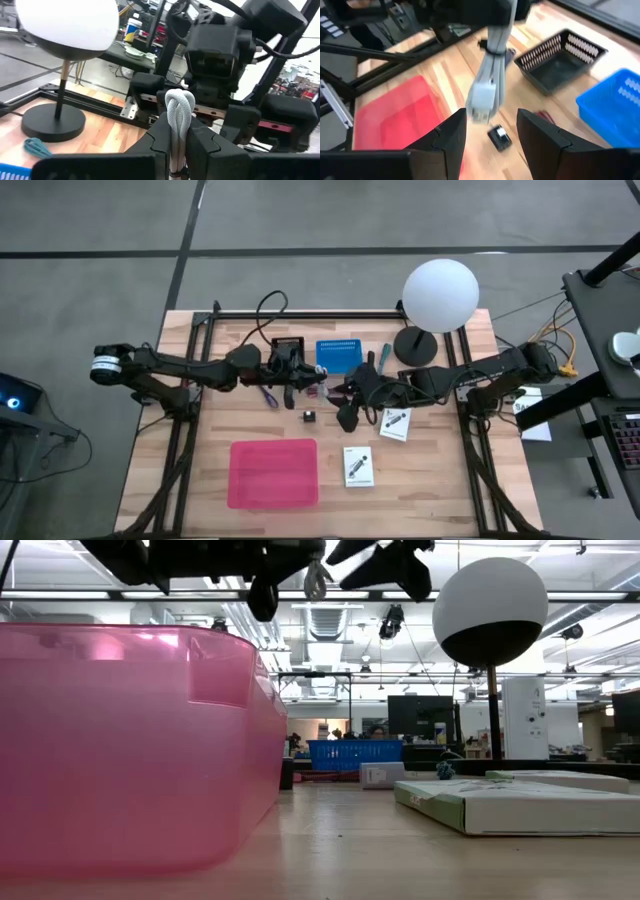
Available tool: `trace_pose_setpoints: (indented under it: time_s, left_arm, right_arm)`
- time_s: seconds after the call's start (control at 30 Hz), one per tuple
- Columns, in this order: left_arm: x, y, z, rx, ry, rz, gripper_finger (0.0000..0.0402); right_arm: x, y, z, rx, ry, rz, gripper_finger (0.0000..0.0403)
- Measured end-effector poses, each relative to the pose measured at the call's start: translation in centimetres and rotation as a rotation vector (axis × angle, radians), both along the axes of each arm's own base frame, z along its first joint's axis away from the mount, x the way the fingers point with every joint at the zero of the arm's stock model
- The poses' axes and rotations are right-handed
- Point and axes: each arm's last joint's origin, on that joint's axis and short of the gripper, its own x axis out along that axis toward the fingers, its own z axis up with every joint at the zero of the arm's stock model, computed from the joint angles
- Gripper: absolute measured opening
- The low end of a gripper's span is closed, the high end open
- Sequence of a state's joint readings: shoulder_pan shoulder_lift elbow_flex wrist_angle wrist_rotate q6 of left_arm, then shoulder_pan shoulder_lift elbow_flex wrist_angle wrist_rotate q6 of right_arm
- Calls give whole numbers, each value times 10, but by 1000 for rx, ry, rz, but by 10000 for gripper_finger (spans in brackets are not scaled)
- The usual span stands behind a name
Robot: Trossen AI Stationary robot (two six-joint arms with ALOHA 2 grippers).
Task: Pick and place items into bin
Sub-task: Put the white charger cable into the pink bin
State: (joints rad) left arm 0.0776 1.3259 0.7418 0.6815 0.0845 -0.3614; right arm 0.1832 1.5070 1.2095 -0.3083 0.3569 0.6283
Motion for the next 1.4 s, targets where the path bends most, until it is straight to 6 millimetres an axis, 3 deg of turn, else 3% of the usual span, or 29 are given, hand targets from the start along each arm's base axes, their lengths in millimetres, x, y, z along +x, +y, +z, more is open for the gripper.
trace_pose_setpoints:
  time_s: [0.3,0.5,0.73,1.07,1.23,1.4]
  left_arm:
    - [-3,21,-11,-95,126,71,14]
    - [-16,41,-18,-209,272,192,14]
    - [-27,69,-17,-356,275,310,14]
    - [-38,92,-25,-463,342,476,14]
    - [-42,95,-32,-482,394,578,14]
    - [-43,96,-38,-547,416,628,14]
  right_arm:
    - [-5,-1,-6,0,78,-12,162]
    - [-5,-1,-7,-2,84,-11,162]
    - [-5,-1,-8,-83,110,44,157]
    - [-13,-22,-16,-221,267,6,136]
    - [-26,-25,3,-275,232,57,119]
    - [-53,-28,26,-322,132,83,100]
